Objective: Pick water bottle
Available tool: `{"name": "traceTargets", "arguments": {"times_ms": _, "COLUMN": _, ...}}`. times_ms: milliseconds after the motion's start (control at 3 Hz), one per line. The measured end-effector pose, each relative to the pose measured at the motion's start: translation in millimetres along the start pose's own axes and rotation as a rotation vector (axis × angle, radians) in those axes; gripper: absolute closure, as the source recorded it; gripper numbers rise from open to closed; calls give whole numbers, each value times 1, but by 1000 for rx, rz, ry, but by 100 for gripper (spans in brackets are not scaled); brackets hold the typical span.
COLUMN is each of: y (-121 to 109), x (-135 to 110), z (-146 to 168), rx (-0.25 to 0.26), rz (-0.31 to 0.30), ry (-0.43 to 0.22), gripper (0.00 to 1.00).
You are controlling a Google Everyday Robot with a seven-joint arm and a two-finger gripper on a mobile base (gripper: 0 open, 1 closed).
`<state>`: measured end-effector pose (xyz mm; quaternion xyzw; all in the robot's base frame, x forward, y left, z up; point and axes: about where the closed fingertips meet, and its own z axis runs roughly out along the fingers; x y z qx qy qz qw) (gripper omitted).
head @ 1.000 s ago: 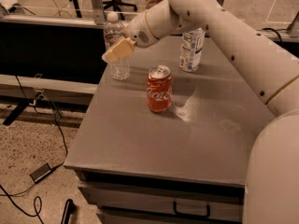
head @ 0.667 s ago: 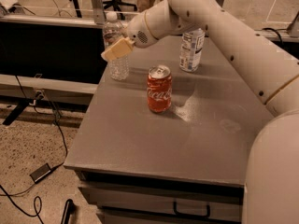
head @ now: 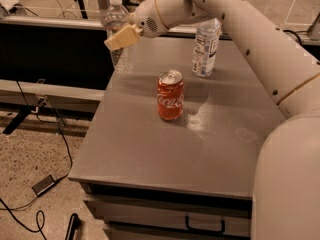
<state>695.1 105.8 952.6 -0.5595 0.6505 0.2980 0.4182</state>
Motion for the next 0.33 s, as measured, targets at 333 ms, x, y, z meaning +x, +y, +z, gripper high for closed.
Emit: {"name": "traceTargets", "arguments": {"times_ms": 333, "y": -1, "x": -3, "z": -2, "rx": 3, "rz": -3, "ry": -5, "gripper": 100}}
